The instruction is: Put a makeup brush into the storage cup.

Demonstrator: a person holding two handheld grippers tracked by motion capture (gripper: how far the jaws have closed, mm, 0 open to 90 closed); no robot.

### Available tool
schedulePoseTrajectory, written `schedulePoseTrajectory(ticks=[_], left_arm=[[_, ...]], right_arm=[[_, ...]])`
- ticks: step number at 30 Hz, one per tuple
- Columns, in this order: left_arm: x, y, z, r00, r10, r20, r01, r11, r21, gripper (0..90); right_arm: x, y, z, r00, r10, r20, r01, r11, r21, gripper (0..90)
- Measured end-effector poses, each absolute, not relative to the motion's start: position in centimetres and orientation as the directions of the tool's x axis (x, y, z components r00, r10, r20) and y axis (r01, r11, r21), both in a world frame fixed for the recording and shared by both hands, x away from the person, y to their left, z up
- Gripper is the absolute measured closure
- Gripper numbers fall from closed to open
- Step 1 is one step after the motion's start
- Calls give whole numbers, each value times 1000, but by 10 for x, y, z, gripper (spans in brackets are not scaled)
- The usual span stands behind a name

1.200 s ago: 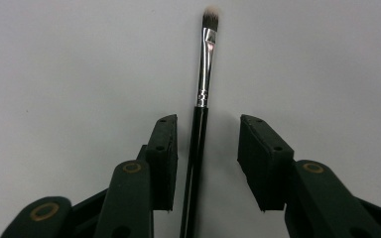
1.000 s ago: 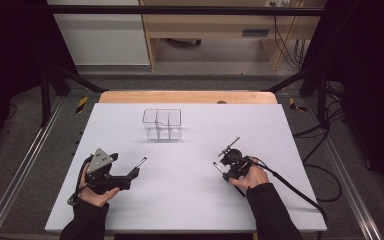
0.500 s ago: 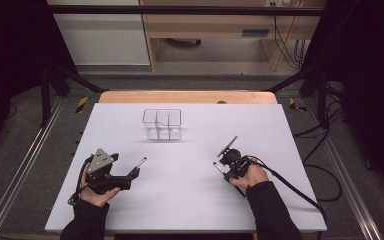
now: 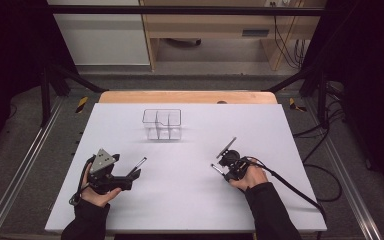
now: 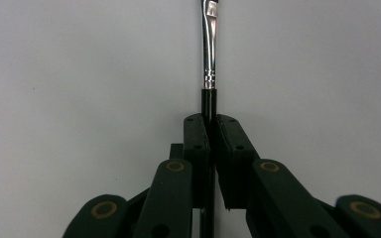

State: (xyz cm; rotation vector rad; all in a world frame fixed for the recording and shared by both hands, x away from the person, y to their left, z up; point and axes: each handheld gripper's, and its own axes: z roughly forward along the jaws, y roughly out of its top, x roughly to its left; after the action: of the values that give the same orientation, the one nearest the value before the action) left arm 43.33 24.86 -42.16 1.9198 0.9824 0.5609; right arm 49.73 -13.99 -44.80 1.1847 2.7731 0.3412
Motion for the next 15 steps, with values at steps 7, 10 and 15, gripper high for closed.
schedulePoseTrajectory(ticks=[7, 10, 15], left_arm=[[434, 247, -423, 590, 808, 4, 415, -308, 856, 67], [434, 245, -423, 594, 804, 3, 417, -311, 854, 67], [434, 243, -425, 596, 803, -5, 422, -308, 853, 70]], right_arm=[[496, -144, -448, -690, 724, 8, 698, 662, 272, 844], [496, -148, -449, -683, 730, 34, 705, 646, 293, 844], [491, -152, -448, -682, 730, 37, 699, 636, 328, 844]])
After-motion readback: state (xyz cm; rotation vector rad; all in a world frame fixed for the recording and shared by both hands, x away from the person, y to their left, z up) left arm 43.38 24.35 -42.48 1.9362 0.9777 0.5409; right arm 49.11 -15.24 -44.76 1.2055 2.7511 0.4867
